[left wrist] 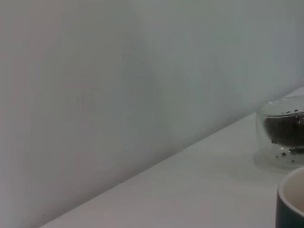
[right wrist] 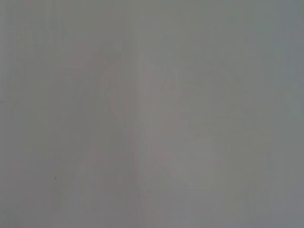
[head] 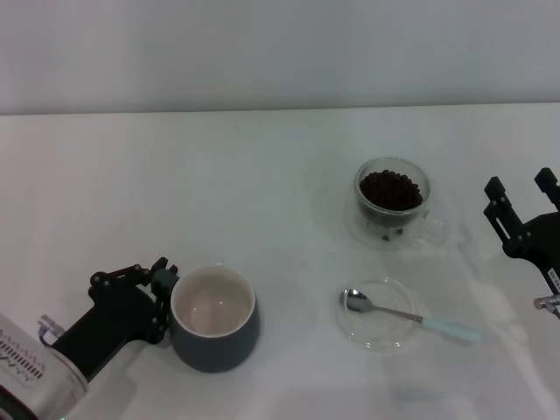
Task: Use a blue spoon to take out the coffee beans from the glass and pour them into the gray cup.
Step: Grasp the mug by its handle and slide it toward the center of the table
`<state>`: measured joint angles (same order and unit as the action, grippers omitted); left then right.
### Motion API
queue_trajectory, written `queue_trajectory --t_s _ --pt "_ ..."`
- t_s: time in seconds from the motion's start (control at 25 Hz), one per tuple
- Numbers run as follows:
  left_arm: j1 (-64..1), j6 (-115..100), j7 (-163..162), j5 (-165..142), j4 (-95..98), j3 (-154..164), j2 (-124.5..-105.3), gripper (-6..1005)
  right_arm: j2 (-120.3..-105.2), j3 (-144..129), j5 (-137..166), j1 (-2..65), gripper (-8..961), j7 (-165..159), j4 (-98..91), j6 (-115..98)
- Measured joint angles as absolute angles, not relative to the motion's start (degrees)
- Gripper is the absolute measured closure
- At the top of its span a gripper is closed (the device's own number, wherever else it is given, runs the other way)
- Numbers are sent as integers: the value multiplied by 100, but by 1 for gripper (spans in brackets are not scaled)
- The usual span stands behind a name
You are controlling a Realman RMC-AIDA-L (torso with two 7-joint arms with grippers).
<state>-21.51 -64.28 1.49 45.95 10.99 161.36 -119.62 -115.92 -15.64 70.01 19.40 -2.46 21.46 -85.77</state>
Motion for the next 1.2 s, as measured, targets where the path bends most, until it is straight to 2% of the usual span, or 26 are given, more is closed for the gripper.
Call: queue_trajectory --t_s 0.44,0.68,0.8,0.88,1.2 --pt "-2131 -6417 154 4642 1097 16083 -11959 901 -11593 -1555 6978 1925 233 -246 2144 -8587" --pt "-2045 -6415 157 4666 1082 16083 -11949 714 -11593 -1555 6981 1936 233 -246 2149 -8589" --pt "-1953 -6429 158 4668 1078 16084 -11942 578 -11593 -1555 6985 1940 234 -246 2173 -8600" --pt "-1853 -6473 158 4668 1079 16084 -11938 488 -11593 -1554 6981 1938 234 -247 2188 -8623" --pt "-1275 -7022 156 4691 1093 16080 -11932 248 -11567 -1566 6972 1824 234 -1390 2144 -8741"
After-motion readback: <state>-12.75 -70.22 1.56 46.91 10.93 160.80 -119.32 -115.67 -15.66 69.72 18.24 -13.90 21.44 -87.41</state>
